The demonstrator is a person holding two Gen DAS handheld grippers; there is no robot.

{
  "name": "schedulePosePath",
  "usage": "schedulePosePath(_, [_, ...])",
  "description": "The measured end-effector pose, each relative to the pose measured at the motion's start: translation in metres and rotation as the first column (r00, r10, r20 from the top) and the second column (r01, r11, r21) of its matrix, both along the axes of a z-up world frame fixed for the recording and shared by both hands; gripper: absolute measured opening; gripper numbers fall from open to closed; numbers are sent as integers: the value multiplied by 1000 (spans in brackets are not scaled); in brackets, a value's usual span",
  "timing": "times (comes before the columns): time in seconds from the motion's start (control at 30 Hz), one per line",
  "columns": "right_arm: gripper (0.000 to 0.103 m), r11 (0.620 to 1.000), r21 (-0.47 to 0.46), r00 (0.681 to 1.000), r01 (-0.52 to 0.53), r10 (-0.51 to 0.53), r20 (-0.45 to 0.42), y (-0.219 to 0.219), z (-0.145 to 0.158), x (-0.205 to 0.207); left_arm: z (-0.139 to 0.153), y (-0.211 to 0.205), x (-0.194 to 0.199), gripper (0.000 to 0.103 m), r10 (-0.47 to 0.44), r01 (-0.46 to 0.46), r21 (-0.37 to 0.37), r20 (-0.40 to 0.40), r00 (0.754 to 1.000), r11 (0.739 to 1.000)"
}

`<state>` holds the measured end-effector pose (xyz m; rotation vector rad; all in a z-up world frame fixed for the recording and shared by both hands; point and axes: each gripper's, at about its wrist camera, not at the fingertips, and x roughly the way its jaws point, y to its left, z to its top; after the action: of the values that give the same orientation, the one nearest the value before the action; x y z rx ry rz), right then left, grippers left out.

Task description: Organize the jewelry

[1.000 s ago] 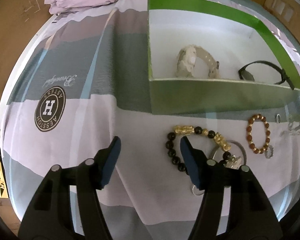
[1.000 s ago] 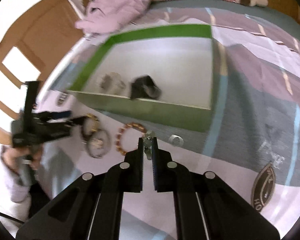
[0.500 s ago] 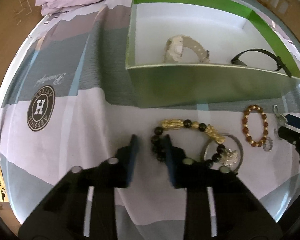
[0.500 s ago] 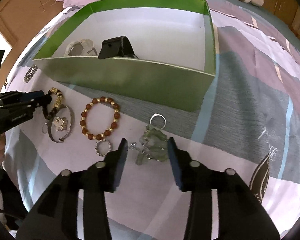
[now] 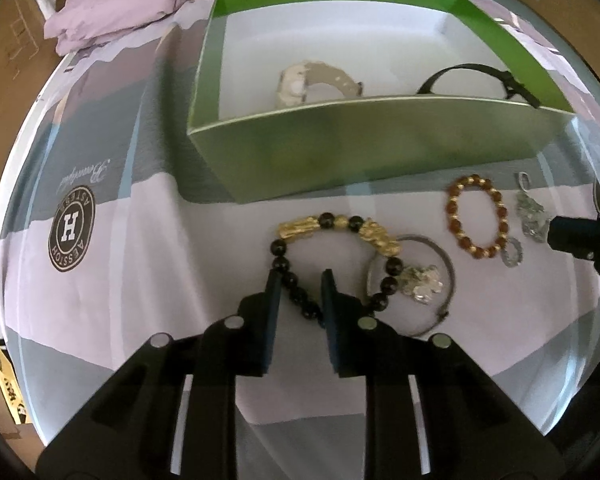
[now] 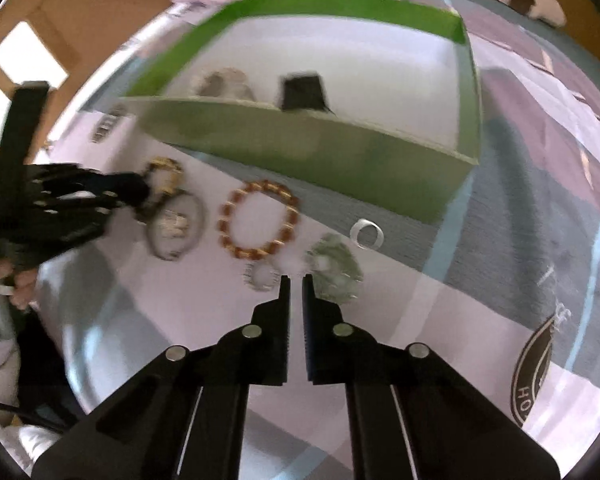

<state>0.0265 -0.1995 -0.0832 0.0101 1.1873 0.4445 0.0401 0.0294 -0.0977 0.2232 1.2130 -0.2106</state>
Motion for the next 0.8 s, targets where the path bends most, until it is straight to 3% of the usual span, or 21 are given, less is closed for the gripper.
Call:
schedulePosePath(0.07, [11,998,-15,998,61,-60,16,-7,0,7,4,0,-2,21,0,0,-12,7,1000,1000])
schedulePosePath(0.1, [22,995,-30,996,93,-93,20,-10,-1,11,5,2,-3,23,8,-8,-15,14,1000,1000])
schedulePosePath(0.2, [41,977,-47,978,209,-209,8,-26,-9,19,9,11,1,27,72,-70,-35,39,997,997])
schedulePosePath(0.3, [41,970,-85,973,229,-229,8,-30,-17,20,10,27,12,39,149,-145,-82,44,988,986])
schedulePosePath(0.4, [41,972,-97,976,213,-216,-16,-23,-27,25,1,28,23,41,163,-161,-96,14,987,982])
schedulePosePath(0.57, [42,973,-149,984,174,-176,-3,-4,-29,27,0,10,19,48,97,-99,10,82,992,995])
schedulePosePath(0.73, [41,979,-160,991,126,-132,-27,4,-28,22,2,12,15,48,96,-97,10,76,993,995])
schedulePosePath(0.77, [35,981,-163,993,108,-114,-29,7,-29,20,3,14,17,48,100,-101,13,80,992,995])
schedulePosePath(0.8, [21,984,-158,996,79,-85,-34,11,-28,16,3,16,20,49,105,-106,13,82,991,994])
